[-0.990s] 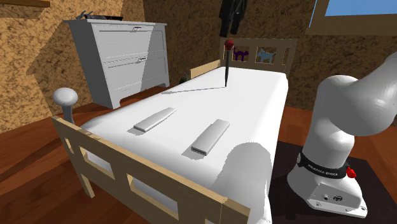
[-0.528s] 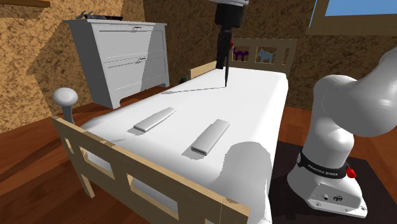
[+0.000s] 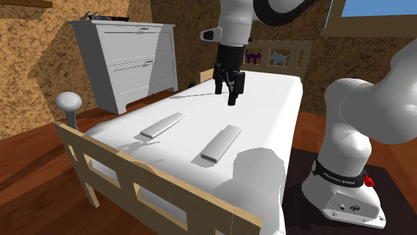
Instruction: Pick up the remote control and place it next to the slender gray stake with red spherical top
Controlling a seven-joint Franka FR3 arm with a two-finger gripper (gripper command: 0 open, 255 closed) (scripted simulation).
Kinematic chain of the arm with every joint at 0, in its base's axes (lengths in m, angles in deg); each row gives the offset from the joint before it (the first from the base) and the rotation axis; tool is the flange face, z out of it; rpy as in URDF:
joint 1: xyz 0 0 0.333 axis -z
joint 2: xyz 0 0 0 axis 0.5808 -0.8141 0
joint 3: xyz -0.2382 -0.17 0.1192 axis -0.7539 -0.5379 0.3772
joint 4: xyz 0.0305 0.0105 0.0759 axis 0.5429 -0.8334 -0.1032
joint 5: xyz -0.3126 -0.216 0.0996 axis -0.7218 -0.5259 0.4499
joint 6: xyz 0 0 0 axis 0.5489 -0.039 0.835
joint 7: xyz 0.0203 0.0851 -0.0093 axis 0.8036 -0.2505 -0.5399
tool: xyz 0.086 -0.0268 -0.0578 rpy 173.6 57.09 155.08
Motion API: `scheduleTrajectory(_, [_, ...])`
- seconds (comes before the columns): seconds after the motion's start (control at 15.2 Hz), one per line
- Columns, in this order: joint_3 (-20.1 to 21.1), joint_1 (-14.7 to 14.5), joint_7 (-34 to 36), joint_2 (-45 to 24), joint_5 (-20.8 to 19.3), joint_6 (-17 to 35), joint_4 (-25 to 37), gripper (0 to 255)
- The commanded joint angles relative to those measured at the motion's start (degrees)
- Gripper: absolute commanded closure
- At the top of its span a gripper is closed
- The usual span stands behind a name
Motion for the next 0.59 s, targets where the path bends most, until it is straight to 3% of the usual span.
scheduleTrajectory(0.0, [-1.4, -2.0, -5.8, -1.8, -0.6, 3.5, -2.6, 0])
scheduleTrajectory(0.4, [-5.4, -7.4, -22.1, -8.1, -2.8, 12.8, -8.8, 0])
scheduleTrajectory(0.53, [-5.7, -7.5, -22.1, -9.3, -3.0, 14.9, -9.6, 0])
